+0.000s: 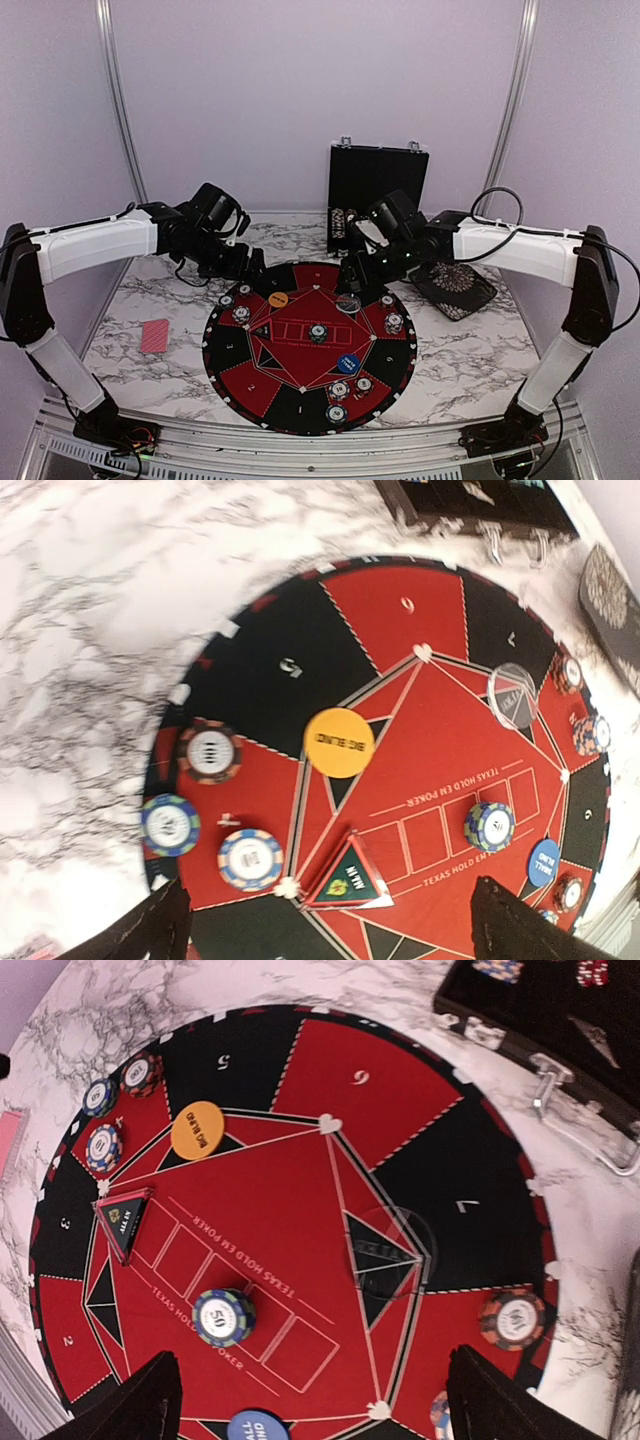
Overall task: Distribute texas hold em gaming equipment
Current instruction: Pick up the pile of poker chips from the poker table mat, then place the poker chips pile in the dealer area, then pick up the face-down deck piles from the center of the board.
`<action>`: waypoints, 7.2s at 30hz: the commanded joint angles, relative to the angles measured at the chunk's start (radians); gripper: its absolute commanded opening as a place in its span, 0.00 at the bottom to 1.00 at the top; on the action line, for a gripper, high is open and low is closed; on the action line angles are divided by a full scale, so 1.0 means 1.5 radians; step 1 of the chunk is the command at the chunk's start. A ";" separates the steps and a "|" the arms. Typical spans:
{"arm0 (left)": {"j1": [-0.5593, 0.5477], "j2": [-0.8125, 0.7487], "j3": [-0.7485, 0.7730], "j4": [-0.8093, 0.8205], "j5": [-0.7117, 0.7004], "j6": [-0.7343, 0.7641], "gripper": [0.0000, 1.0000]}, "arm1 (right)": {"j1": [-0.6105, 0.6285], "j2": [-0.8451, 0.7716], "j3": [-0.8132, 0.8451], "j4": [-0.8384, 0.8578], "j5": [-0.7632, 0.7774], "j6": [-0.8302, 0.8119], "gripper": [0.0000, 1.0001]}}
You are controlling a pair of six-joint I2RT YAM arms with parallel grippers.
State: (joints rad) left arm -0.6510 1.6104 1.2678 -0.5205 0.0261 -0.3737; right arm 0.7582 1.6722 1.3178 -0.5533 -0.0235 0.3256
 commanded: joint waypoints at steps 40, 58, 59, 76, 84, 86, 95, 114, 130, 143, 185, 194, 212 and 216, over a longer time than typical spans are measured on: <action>0.127 -0.161 -0.160 0.110 0.112 0.027 0.99 | 0.165 0.361 0.280 -0.204 0.088 0.084 0.53; 0.127 -0.150 -0.162 0.110 0.115 0.028 0.99 | 0.164 0.349 0.263 -0.219 0.124 0.104 0.15; 0.127 -0.149 -0.162 0.109 0.115 0.028 0.99 | 0.163 0.347 0.261 -0.219 0.125 0.104 0.13; 0.127 -0.141 -0.163 0.109 0.115 0.028 0.99 | 0.133 0.281 0.203 -0.200 0.148 0.110 0.08; 0.127 -0.135 -0.164 0.109 0.117 0.029 0.99 | 0.095 0.241 0.143 -0.177 0.155 0.103 0.08; 0.127 -0.133 -0.164 0.109 0.117 0.029 0.99 | 0.085 0.231 0.130 -0.172 0.157 0.098 0.08; 0.127 -0.124 -0.164 0.110 0.119 0.029 0.99 | 0.050 0.211 0.091 -0.145 0.162 0.072 0.08; 0.127 -0.108 -0.163 0.110 0.120 0.026 0.99 | 0.002 0.192 0.054 -0.127 0.171 0.047 0.09; 0.127 -0.104 -0.164 0.110 0.122 0.025 0.99 | -0.006 0.194 0.059 -0.128 0.173 0.038 0.15; 0.127 -0.103 -0.164 0.110 0.127 0.023 0.99 | -0.008 0.193 0.072 -0.136 0.180 0.032 0.26; 0.127 -0.095 -0.164 0.110 0.134 0.023 0.99 | -0.010 0.201 0.091 -0.151 0.181 0.019 0.44; 0.127 -0.094 -0.164 0.111 0.134 0.023 0.99 | -0.010 0.202 0.096 -0.154 0.181 0.018 0.46; 0.126 -0.092 -0.164 0.110 0.138 0.023 0.99 | -0.010 0.183 0.135 -0.190 0.198 0.016 0.48; 0.126 -0.092 -0.165 0.111 0.135 0.021 0.99 | -0.010 0.174 0.152 -0.201 0.204 0.013 0.48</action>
State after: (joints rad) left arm -0.4656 1.4590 1.0290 -0.3664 0.2207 -0.3481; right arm 0.7517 1.9907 1.4876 -0.8257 0.2558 0.3595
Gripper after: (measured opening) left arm 0.989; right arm 0.482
